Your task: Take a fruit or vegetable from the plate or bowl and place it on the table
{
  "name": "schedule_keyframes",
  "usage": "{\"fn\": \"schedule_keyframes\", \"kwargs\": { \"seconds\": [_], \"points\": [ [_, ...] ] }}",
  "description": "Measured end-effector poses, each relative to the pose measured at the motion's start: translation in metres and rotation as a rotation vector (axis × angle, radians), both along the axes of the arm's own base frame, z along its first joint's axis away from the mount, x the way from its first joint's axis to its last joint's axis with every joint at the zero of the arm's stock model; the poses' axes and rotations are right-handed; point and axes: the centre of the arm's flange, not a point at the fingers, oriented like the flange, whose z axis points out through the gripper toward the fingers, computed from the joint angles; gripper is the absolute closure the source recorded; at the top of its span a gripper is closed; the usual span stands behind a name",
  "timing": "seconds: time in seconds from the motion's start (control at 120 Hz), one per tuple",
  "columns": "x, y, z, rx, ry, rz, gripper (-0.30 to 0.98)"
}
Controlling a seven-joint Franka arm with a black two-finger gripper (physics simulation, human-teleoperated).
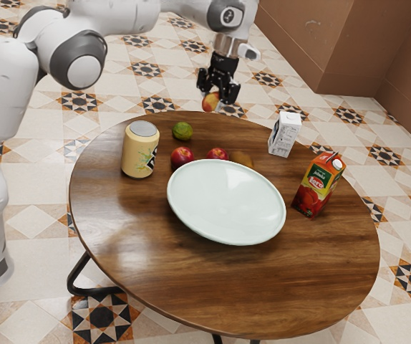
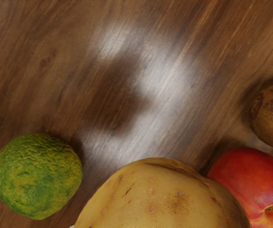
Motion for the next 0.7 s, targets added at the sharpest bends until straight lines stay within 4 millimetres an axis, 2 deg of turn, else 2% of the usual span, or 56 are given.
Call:
{"fn": "schedule_keyframes", "kwargs": {
  "seconds": [0.05, 0.133, 0.392, 0.625, 0.65, 0.7],
  "points": [
    [0.011, 0.000, -0.005, -0.017, -0.012, -0.015, 0.45],
    [0.016, 0.003, -0.011, -0.041, -0.017, -0.025, 0.45],
    [0.018, 0.008, -0.013, -0.050, -0.018, -0.033, 0.44],
    [0.014, 0.022, -0.021, -0.057, -0.010, -0.018, 0.44],
    [0.015, 0.021, -0.021, -0.058, -0.011, -0.020, 0.44],
    [0.022, 0.002, -0.020, -0.070, -0.016, -0.051, 0.35]
  ]
}}
